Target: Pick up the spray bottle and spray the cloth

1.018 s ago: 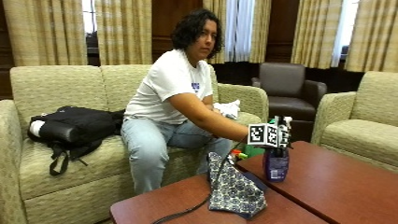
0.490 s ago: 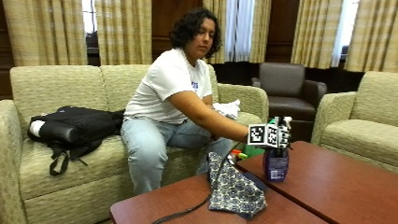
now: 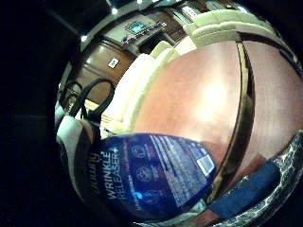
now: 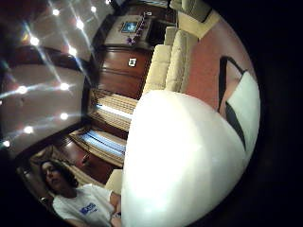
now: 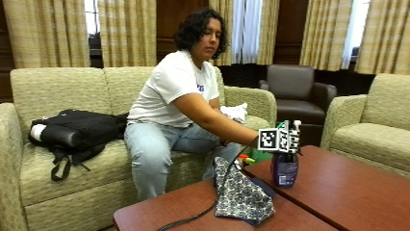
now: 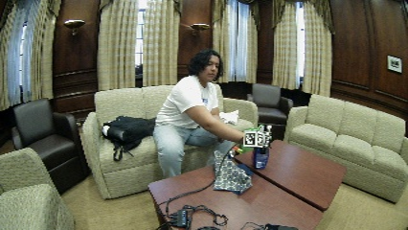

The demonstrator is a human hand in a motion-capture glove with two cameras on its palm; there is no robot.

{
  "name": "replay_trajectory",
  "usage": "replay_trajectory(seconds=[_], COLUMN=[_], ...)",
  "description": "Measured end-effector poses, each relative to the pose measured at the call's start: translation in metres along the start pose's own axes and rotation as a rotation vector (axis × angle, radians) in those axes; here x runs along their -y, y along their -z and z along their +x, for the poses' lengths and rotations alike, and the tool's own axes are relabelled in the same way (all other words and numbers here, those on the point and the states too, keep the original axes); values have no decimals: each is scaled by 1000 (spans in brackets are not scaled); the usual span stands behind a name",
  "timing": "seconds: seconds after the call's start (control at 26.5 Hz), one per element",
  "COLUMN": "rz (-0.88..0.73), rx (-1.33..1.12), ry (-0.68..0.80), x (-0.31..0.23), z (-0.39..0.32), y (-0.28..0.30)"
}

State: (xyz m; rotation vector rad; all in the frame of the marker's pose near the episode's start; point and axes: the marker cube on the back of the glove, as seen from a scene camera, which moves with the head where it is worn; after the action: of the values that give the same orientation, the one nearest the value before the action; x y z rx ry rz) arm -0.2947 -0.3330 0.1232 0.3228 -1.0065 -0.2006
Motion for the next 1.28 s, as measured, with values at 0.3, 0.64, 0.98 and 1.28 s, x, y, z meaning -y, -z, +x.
replay_trajectory(seconds=[0.3, 0.64, 0.98, 1.28], rz=[-84, -159, -158, -156], rx=[19, -75, -98, -102], ry=[-27, -63, -76, -88], x=[-2, -11, -34, -81], z=[1, 6, 4, -1], y=[-4, 5, 42, 106])
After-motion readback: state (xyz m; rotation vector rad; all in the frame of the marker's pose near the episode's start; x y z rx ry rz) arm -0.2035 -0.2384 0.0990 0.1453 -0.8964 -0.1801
